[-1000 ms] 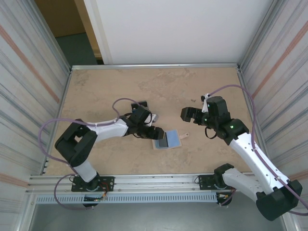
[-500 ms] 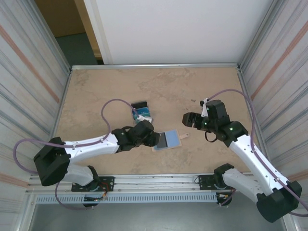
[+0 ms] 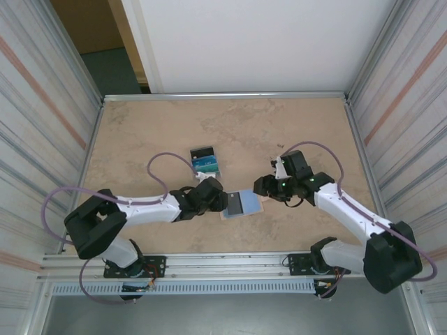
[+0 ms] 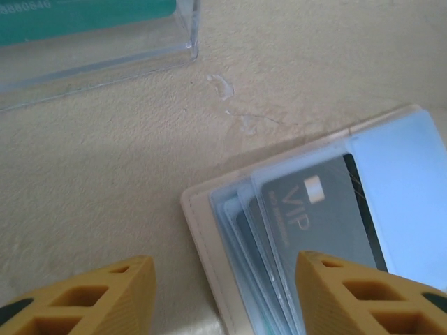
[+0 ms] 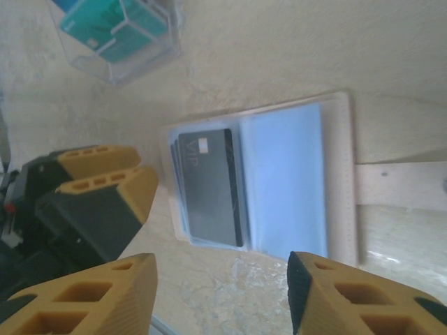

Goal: Take the credit cards out of the card holder

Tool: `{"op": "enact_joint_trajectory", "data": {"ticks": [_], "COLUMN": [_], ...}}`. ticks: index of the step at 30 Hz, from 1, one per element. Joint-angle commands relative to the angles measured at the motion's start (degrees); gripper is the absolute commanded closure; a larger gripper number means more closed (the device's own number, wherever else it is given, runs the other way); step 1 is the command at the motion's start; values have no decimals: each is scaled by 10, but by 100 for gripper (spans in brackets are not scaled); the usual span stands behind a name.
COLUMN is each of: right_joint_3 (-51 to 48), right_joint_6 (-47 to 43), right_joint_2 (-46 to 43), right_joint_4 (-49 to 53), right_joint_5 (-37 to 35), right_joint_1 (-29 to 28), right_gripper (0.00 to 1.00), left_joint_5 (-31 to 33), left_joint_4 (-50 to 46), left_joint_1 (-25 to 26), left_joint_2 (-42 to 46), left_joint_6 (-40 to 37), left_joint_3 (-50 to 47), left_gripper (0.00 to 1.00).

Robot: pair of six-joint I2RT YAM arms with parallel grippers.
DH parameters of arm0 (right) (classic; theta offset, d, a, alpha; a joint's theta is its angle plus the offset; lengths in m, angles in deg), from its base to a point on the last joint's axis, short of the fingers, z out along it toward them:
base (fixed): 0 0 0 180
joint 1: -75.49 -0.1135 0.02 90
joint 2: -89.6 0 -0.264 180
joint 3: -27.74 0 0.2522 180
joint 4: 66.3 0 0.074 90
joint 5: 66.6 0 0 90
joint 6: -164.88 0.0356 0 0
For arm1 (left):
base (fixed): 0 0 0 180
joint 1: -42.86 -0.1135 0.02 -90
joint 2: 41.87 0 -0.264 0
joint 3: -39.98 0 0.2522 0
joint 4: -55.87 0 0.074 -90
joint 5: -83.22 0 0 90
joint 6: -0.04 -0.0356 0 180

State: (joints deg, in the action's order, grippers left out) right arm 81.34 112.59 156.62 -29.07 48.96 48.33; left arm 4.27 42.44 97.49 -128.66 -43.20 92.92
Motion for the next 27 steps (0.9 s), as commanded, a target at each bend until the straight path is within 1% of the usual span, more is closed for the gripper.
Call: {"op": "enact_joint_trajectory", "data": {"ticks": [1, 6, 8, 12, 14, 19, 27], "right_joint_3": [9, 36, 46, 52, 51, 38, 23], "right_joint_6": [0, -25, -29, -24, -20, -5, 7], "right_joint_2": [34, 107, 137, 182, 203, 228, 236], "right_joint_4": [-34, -32, -41, -58, -67, -88, -108], "right_joint_5": [27, 34, 43, 46, 49, 49, 54], "right_joint_1": [-19, -43, -49, -51, -51, -50, -51], "right_gripper": [55, 66, 71, 73, 76, 79, 83], "left_joint_5": [-42, -57, -63, -66, -65, -65, -60], "left_joint_4": [60, 51, 56, 57, 53, 37, 24], "left_joint_1": [-10, -12, -13, -15, -17, -17, -12], "left_joint_2": [-17, -53, -65, -72, -71, -65, -61], "left_joint_6": [12, 0, -1, -2, -4, -5, -4], "left_joint_3": [-4, 20, 24, 24, 24, 24, 25], "left_gripper": [48, 53, 57, 63, 66, 67, 66]}}
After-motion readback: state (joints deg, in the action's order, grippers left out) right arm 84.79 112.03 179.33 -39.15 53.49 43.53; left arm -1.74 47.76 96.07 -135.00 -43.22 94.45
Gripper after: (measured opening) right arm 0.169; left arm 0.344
